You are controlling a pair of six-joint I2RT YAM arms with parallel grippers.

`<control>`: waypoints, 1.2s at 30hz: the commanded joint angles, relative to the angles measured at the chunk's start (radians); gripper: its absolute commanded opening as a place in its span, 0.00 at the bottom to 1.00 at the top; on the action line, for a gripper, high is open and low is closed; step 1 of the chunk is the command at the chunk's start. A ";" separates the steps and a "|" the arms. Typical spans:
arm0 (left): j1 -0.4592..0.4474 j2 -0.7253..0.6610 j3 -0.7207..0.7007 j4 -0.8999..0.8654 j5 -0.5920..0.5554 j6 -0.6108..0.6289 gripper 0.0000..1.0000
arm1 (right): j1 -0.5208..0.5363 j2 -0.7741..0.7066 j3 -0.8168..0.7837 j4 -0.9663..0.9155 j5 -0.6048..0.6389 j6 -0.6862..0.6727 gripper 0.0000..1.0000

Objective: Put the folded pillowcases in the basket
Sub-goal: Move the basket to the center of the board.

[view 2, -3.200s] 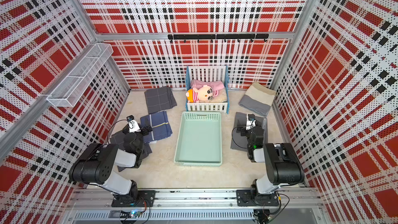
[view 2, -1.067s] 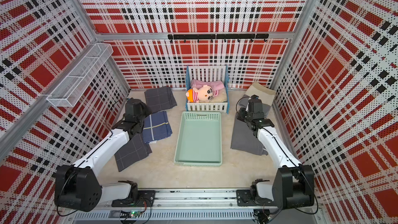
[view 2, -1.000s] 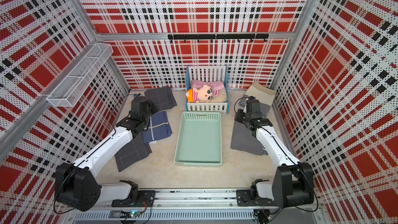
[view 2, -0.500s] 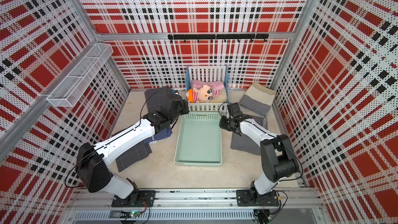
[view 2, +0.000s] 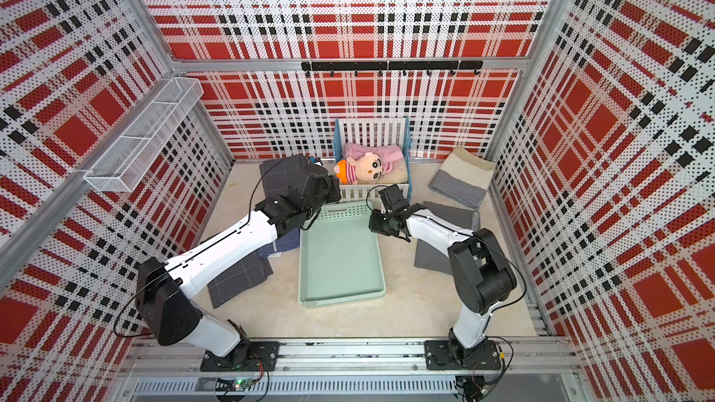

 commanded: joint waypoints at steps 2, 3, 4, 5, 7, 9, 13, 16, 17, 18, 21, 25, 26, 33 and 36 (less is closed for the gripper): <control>-0.007 -0.025 0.015 -0.026 -0.010 0.006 0.38 | 0.035 -0.001 -0.003 -0.045 0.059 0.078 0.18; -0.008 -0.028 0.012 -0.026 -0.010 0.007 0.38 | 0.043 -0.007 -0.018 -0.048 0.069 0.096 0.17; -0.008 -0.028 0.008 -0.026 -0.012 0.007 0.38 | 0.049 -0.010 -0.025 -0.056 0.077 0.113 0.15; -0.009 -0.031 0.003 -0.026 -0.014 0.005 0.38 | 0.054 -0.015 -0.040 -0.054 0.089 0.134 0.14; -0.010 -0.033 -0.005 -0.026 -0.017 0.003 0.38 | 0.060 -0.032 -0.067 -0.046 0.111 0.175 0.12; -0.010 -0.031 -0.007 -0.026 -0.011 0.000 0.38 | 0.063 -0.043 -0.091 -0.027 0.096 0.217 0.12; -0.013 -0.023 0.008 -0.029 -0.001 0.004 0.38 | 0.092 -0.055 -0.092 -0.009 0.115 0.253 0.16; -0.015 -0.019 0.019 -0.032 0.000 0.006 0.38 | 0.098 -0.025 -0.033 -0.044 0.144 0.191 0.21; -0.015 -0.017 0.023 -0.035 0.002 0.009 0.38 | 0.098 -0.013 -0.009 -0.056 0.154 0.164 0.23; -0.016 -0.016 0.025 -0.035 0.003 0.010 0.38 | 0.098 -0.003 0.007 -0.054 0.153 0.137 0.25; -0.018 -0.019 0.025 -0.041 0.002 0.014 0.38 | 0.098 0.039 0.066 -0.062 0.154 0.052 0.27; -0.022 -0.025 0.021 -0.042 0.002 0.016 0.38 | 0.098 0.087 0.123 -0.074 0.133 -0.030 0.28; -0.022 -0.026 0.022 -0.041 0.002 0.017 0.38 | 0.098 0.091 0.134 -0.090 0.129 -0.036 0.29; -0.049 -0.008 0.048 -0.043 0.012 0.013 0.40 | 0.093 -0.053 0.075 -0.112 0.125 -0.062 0.41; -0.077 0.025 0.092 -0.051 0.037 0.012 0.42 | 0.082 -0.122 0.073 -0.176 0.123 -0.110 0.45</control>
